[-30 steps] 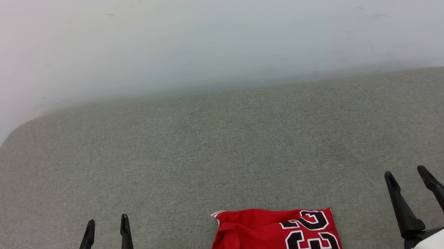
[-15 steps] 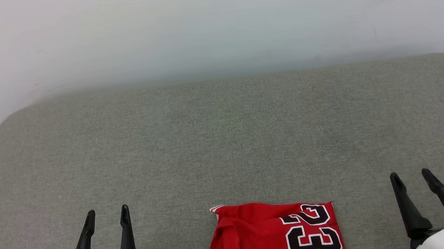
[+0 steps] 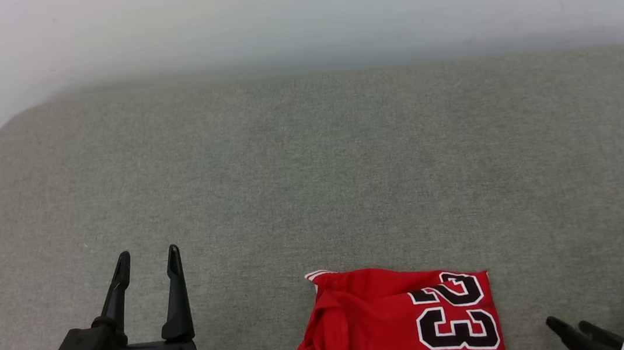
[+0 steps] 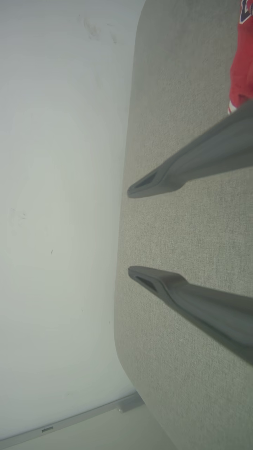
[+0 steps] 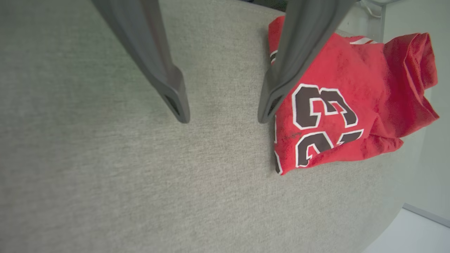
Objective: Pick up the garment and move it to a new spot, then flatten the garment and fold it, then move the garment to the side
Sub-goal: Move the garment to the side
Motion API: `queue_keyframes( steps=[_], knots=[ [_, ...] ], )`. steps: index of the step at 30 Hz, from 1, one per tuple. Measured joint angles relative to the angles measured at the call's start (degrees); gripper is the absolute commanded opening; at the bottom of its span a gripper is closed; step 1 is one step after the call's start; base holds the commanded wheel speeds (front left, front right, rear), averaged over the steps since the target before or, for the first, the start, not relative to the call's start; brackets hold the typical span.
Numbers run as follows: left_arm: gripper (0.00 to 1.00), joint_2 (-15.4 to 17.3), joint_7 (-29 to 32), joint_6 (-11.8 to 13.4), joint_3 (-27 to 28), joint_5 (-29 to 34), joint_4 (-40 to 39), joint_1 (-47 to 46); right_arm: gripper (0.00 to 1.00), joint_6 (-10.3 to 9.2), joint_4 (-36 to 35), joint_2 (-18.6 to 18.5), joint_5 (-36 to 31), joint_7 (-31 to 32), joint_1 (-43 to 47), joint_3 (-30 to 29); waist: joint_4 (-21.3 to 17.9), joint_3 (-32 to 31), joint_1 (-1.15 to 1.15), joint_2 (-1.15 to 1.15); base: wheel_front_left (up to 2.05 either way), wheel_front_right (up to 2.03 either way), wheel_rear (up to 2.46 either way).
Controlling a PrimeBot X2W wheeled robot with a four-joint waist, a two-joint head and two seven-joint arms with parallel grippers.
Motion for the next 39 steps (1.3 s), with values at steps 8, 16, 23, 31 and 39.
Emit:
queue_keyframes(
  steps=[8, 16, 23, 31, 39],
  knots=[
    [1.0, -1.7, 0.0, -1.5, 0.7, 1.0, -0.6, -2.5, 1.0, 0.0, 0.6, 0.6, 6.7, 8.9, -2.1, 5.9, 2.7, 4.7, 0.0, 0.0, 0.0, 0.0, 0.0],
    [1.0, -2.5, 0.0, -2.6, 1.7, 1.7, -0.4, -4.4, 0.5, 0.04, 4.9, 0.0, 9.1, 11.1, -4.6, 10.4, 4.7, 7.6, 0.0, 0.0, 0.0, 0.0, 0.0],
    [1.0, -3.0, 0.0, -3.2, 2.5, 2.5, 0.2, -5.0, 0.0, 0.04, 7.1, -0.9, 9.4, 8.6, -6.7, 13.5, 4.4, 7.7, 0.0, 0.0, 0.0, 0.0, 0.0],
    [1.0, -3.2, 0.0, -3.5, 3.9, 4.0, 0.1, -3.3, 0.0, 0.01, 6.5, -5.1, 7.6, 3.9, -10.3, 17.2, 0.4, 4.5, 0.0, 0.0, 0.0, 0.0, 0.0],
    [1.0, -3.3, 0.0, -3.6, 3.7, 4.9, -2.4, -3.1, 0.0, 0.01, 6.8, -12.3, -0.3, 1.7, -14.9, 18.5, -7.5, 3.8, 0.0, 0.0, 0.0, 0.0, 0.0]
  ],
)
